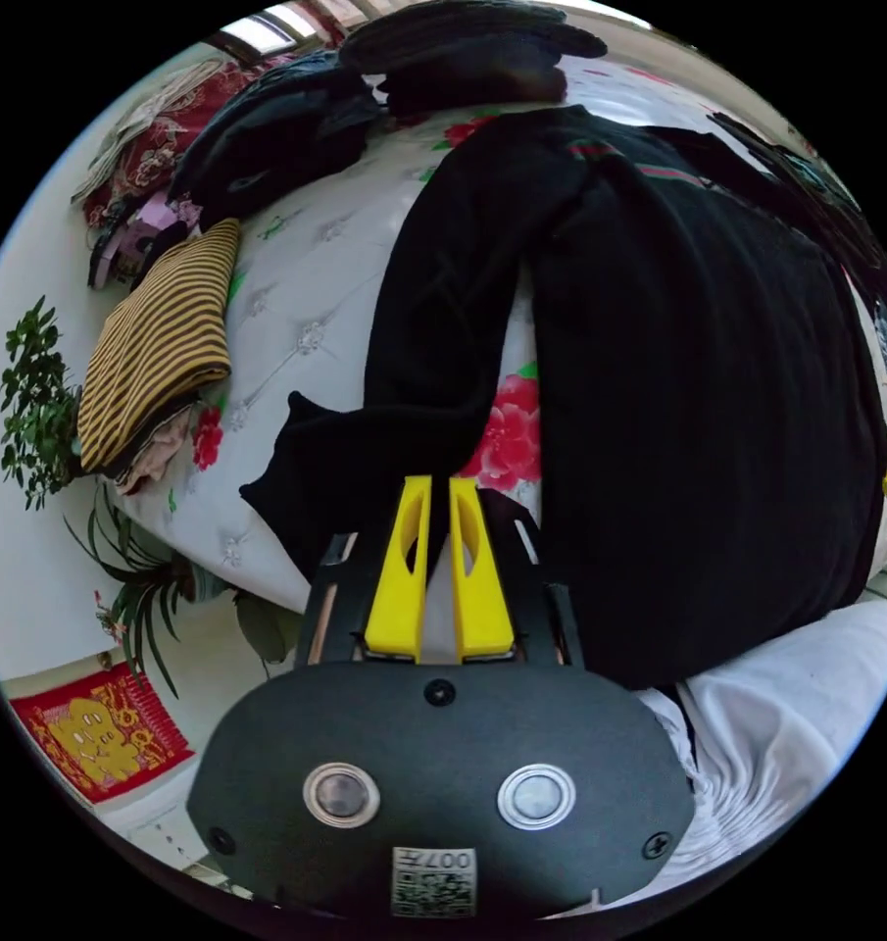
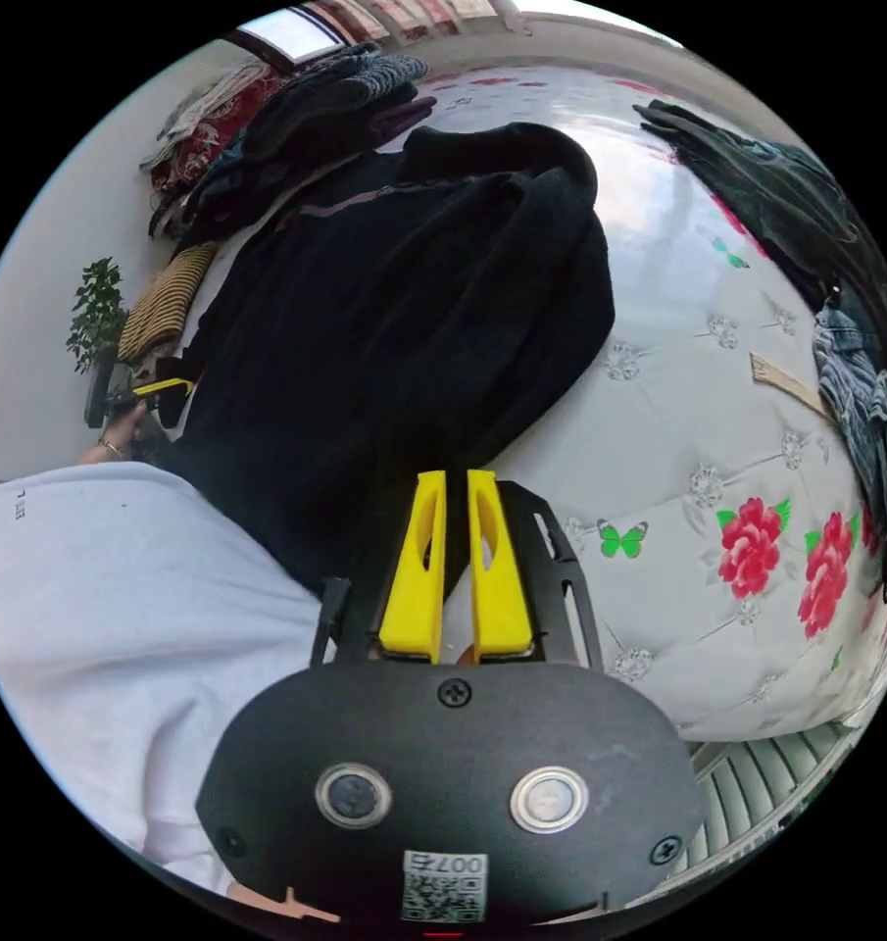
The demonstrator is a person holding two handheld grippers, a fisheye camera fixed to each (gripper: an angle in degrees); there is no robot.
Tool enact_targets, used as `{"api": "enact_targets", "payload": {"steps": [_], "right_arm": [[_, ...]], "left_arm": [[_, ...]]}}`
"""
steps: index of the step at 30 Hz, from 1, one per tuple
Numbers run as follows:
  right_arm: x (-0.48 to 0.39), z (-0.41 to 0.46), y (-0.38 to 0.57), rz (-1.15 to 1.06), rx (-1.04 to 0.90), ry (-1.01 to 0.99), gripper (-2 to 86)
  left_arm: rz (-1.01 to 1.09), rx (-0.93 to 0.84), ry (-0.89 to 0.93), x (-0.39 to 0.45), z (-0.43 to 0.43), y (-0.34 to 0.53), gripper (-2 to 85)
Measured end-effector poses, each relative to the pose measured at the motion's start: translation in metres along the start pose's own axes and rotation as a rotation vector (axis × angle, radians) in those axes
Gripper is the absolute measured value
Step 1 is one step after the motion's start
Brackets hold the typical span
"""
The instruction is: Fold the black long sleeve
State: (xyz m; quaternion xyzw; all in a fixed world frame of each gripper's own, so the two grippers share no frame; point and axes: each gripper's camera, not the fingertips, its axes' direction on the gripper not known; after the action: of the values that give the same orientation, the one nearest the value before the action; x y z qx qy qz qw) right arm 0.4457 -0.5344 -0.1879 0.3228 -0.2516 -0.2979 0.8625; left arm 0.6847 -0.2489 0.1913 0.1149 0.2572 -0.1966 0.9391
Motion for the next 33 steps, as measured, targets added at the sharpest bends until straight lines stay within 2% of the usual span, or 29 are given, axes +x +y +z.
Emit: {"api": "enact_targets", "payload": {"steps": [2, 4, 6, 9, 11, 13, 16, 18, 21, 25, 28, 29, 30, 33], "right_arm": [[0.026, -0.037, -0.004, -0.013, 0.052, 0.032, 2.9], [0.062, -0.098, -0.004, 0.037, 0.177, 0.170, 2.3], [0.127, -0.204, 0.009, 0.238, 0.402, 0.367, 2.0], [0.190, -0.302, 0.052, 0.522, 0.656, 0.472, 3.3], [0.208, -0.314, 0.065, 0.572, 0.633, 0.444, 4.2], [0.202, -0.296, 0.077, 0.520, 0.610, 0.374, 5.0], [0.158, -0.203, 0.097, 0.342, 0.499, 0.202, 6.5], [0.109, -0.103, 0.124, 0.207, 0.326, 0.066, 7.7], [0.055, -0.013, 0.174, 0.103, 0.148, 0.025, 8.4], [0.016, 0.021, 0.229, -0.009, 0.062, 0.012, 8.0], [0.002, 0.049, 0.255, -0.081, -0.041, -0.002, 6.3], [-0.001, 0.066, 0.262, -0.092, -0.113, -0.008, 5.0], [-0.005, 0.067, 0.273, -0.099, -0.082, 0.044, 3.2], [-0.008, 0.074, 0.298, -0.123, -0.133, 0.040, 1.1]], "left_arm": [[-0.010, -0.009, -0.035, -0.018, 0.001, -0.016, 0.5], [0.005, -0.042, -0.086, -0.042, 0.000, -0.039, 0.1], [-0.061, 0.023, -0.129, -0.095, -0.029, -0.070, 0.0], [-0.239, 0.165, -0.067, -0.176, -0.086, -0.095, 0.1], [-0.361, 0.236, -0.038, -0.217, -0.112, -0.094, 0.1], [-0.461, 0.323, -0.022, -0.244, -0.129, -0.076, 0.4], [-0.441, 0.357, 0.114, -0.249, -0.120, -0.039, 3.4], [-0.292, 0.294, 0.278, -0.217, -0.094, -0.008, 6.6], [-0.090, 0.199, 0.422, -0.168, -0.073, 0.040, 7.8], [0.079, 0.165, 0.467, -0.153, -0.075, 0.082, 8.2], [0.149, 0.050, 0.509, -0.156, -0.065, 0.082, 8.4], [0.165, 0.033, 0.460, -0.155, -0.066, 0.079, 7.7], [0.186, 0.023, 0.391, -0.155, -0.072, 0.076, 6.5], [0.256, 0.016, 0.354, -0.165, -0.086, 0.074, 1.2]]}}
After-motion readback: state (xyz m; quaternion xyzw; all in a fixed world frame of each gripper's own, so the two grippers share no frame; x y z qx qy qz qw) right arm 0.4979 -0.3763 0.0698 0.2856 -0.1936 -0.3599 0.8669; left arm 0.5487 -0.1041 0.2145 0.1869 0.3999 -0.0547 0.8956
